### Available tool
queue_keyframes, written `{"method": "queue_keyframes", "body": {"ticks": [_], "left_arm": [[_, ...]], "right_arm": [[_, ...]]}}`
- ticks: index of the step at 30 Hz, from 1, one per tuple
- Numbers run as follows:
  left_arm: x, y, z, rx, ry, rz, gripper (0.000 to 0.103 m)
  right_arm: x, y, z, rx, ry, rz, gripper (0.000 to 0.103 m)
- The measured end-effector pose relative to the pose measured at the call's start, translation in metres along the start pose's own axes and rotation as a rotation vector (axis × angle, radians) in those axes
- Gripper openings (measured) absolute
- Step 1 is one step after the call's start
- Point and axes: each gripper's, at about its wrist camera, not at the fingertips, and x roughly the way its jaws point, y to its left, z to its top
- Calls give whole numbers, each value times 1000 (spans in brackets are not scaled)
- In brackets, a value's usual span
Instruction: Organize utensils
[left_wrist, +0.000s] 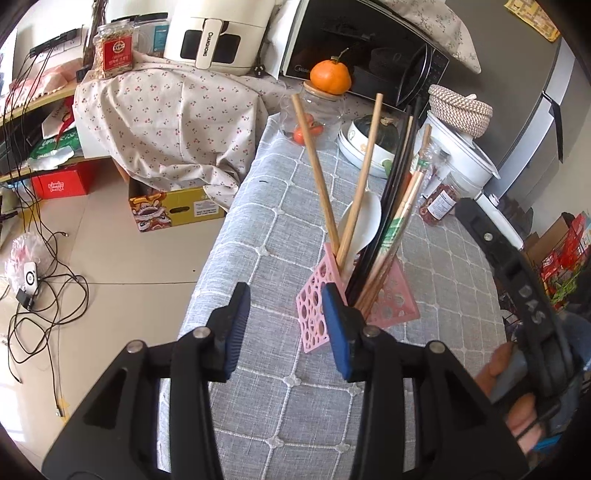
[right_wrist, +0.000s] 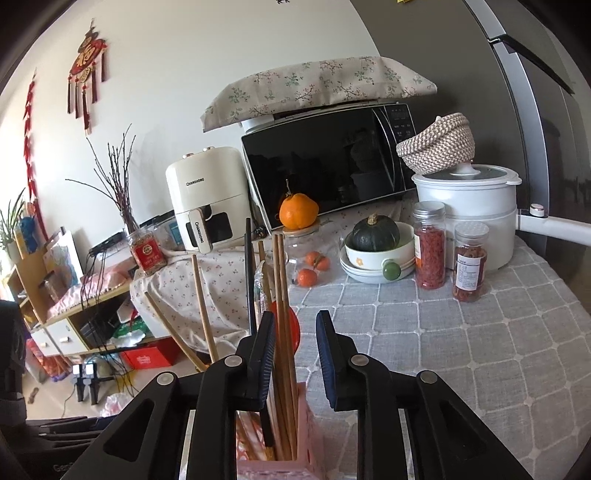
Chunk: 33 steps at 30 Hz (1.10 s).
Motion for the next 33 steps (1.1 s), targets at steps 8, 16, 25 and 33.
{"method": "queue_keyframes", "body": {"ticks": [8,16,25,33], "left_arm": [[-29,-25,-12,95,-15,19,63],[-65,-46,-47,133,-36,94,79],[-98,-71,-91,179,-80,106,83],[-99,-79,-97,208,-117,136,84]], "right_arm": [[-54,-10,4,-30,144,89,71],[-126,-27,-17,-54,221,-41,86],[-196,-33,-30,-73,203,-136,97],[-208,-26,-39,-147,189,-157,98]]}}
